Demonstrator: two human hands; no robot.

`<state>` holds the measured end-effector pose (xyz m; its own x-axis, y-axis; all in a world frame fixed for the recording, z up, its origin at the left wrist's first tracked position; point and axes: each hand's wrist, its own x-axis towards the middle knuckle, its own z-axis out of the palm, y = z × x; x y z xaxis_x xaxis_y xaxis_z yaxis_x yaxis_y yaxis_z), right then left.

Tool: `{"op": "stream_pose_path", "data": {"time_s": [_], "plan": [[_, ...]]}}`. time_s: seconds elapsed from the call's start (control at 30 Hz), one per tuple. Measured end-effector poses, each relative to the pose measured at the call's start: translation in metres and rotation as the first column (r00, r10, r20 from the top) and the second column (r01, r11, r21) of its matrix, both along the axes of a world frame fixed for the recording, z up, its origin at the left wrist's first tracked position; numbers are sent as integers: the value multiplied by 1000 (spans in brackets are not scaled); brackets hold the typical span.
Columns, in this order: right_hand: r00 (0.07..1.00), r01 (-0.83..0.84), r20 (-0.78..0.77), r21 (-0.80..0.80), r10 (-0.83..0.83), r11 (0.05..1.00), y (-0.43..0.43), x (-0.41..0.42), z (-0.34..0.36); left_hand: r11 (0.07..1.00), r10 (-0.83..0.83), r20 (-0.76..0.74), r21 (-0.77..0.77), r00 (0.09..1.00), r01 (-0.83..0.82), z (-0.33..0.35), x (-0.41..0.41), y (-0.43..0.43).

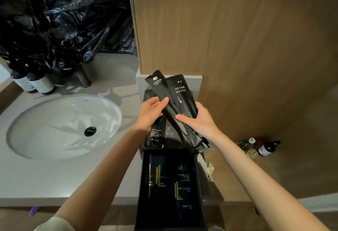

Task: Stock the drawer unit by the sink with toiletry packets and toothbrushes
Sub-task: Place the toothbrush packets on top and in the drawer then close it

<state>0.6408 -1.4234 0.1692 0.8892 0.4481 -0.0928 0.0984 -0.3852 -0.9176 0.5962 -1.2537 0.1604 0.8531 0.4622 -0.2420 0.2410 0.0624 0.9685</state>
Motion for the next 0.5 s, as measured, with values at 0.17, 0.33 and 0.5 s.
{"op": "stream_pose_path", "data": {"time_s": [0.17, 0.33, 0.5], "plan": [[999, 52, 4, 9, -52, 999, 8, -3, -2, 997, 63, -46, -34, 997, -64, 4, 1, 7], [991, 115, -81, 86, -108, 990, 13, -3, -3, 986, 116, 5, -122, 993, -114, 4, -4, 17], [978, 138, -173, 105, -118, 985, 20, -2, -8, 970, 170, 58, -188, 984, -157, 5, -19, 31]]}}
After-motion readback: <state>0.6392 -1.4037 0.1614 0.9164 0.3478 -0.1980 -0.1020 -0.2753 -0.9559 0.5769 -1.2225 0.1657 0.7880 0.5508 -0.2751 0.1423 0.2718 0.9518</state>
